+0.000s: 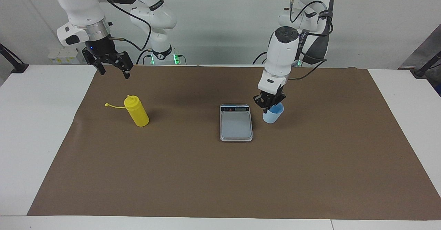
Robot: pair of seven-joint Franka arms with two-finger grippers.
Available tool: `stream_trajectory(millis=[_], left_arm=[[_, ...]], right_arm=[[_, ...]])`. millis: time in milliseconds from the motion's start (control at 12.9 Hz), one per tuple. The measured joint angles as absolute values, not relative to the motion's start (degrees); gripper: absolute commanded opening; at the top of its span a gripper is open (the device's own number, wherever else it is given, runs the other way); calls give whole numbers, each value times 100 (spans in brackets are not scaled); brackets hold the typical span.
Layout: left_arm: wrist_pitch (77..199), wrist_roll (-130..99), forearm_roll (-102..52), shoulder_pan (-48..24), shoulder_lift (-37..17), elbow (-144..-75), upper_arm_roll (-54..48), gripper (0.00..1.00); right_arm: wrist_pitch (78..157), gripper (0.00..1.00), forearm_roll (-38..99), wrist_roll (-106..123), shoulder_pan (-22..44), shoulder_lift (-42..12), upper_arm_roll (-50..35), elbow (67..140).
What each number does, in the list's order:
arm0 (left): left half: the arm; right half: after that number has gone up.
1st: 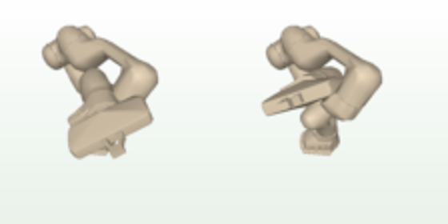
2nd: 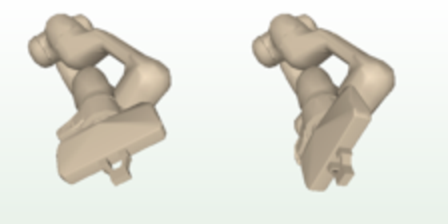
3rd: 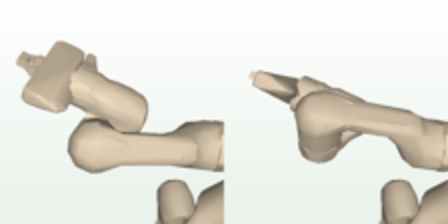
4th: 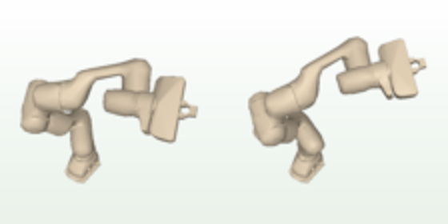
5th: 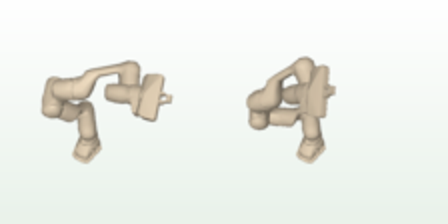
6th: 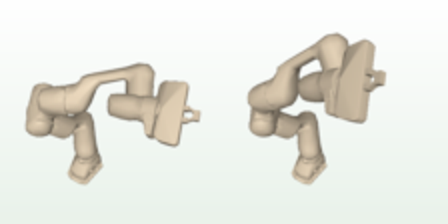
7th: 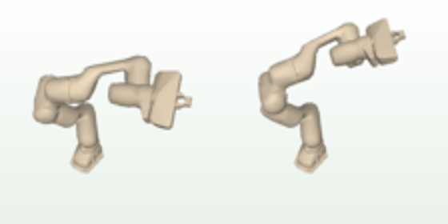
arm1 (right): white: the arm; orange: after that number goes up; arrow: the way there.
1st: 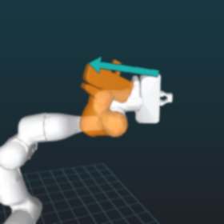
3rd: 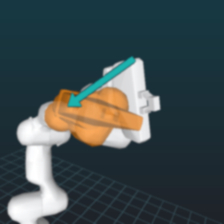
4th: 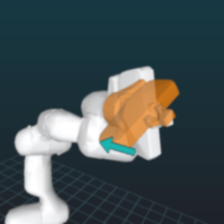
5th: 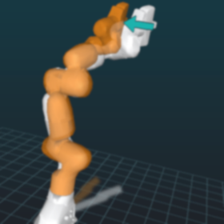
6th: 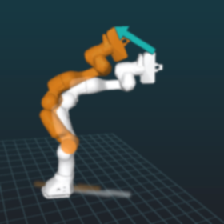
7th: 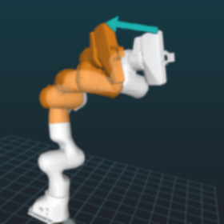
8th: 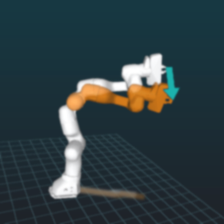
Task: Pour seasoning into cup on scale with both arms
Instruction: 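Carry the blue cup with the left gripper onto the scale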
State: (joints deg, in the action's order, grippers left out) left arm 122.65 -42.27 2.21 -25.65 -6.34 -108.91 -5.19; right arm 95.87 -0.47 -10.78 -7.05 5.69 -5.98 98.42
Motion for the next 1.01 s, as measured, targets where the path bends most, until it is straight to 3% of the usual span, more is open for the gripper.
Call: stream_trajectory(millis=[311,778,1011], left_arm=[[12325,-4256,-215,-2670,-805,-10569,-523,0],[12339,-4451,-217,-2866,-2060,-9634,-529,0],[12338,-4557,-217,-2936,-2307,-9294,-530,0]], right_arm=[[9587,100,-47,-1078,-705,581,-598,9864],[9593,100,-47,-1078,-706,609,-598,9899],[9595,100,-47,-1078,-710,609,-597,9904]])
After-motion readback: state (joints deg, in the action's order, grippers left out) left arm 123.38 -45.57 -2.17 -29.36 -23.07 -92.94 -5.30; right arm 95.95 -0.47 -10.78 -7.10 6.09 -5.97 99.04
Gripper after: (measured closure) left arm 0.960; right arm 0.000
